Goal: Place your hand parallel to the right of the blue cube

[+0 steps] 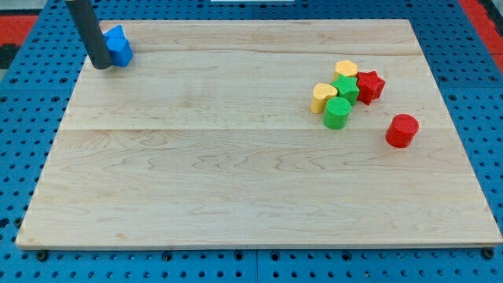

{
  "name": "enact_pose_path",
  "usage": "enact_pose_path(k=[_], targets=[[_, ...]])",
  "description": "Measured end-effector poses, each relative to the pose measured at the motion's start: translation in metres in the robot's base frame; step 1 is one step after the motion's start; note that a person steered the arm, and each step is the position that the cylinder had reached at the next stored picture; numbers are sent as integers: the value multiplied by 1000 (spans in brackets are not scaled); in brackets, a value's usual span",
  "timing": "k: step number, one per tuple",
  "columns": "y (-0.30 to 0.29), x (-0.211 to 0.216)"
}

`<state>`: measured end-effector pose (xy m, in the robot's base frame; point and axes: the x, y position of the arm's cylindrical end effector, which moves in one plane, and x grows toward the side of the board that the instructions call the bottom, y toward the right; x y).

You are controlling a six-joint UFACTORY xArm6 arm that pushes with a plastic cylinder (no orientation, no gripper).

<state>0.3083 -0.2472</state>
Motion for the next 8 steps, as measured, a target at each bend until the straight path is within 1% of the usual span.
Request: enact_pose_path(k=[3,4,5,6,8], targets=[[24,3],[49,18],[154,21],[165,21],[160,21]])
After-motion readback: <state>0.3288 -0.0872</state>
